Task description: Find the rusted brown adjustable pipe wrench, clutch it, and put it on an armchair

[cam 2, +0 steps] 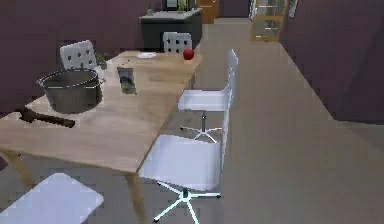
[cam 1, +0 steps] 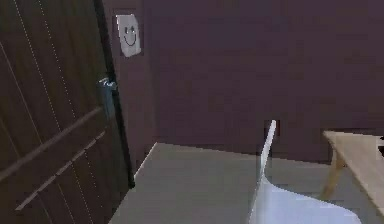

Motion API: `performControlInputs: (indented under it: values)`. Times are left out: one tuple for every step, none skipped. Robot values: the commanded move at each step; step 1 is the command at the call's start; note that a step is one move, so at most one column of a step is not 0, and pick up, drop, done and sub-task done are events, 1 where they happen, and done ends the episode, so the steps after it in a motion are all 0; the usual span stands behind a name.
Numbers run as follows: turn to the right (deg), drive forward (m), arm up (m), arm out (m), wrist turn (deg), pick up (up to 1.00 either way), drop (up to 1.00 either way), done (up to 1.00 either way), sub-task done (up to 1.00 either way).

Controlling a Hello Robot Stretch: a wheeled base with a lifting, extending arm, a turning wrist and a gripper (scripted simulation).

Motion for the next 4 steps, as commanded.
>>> performControlInputs:
  values:
    - [-45.0,0.0,0.0,0.0,0.0,0.0,0.0,0.0,0.0]
    - [-45.0,0.0,0.0,0.0,0.0,0.0,0.0,0.0,0.0]
    - [-24.0,0.0,0.0,0.0,0.0,0.0,0.0,0.0,0.0]
    - [0.0,0.05,0.0,0.0,0.0,0.0,0.0,0.0,0.0]
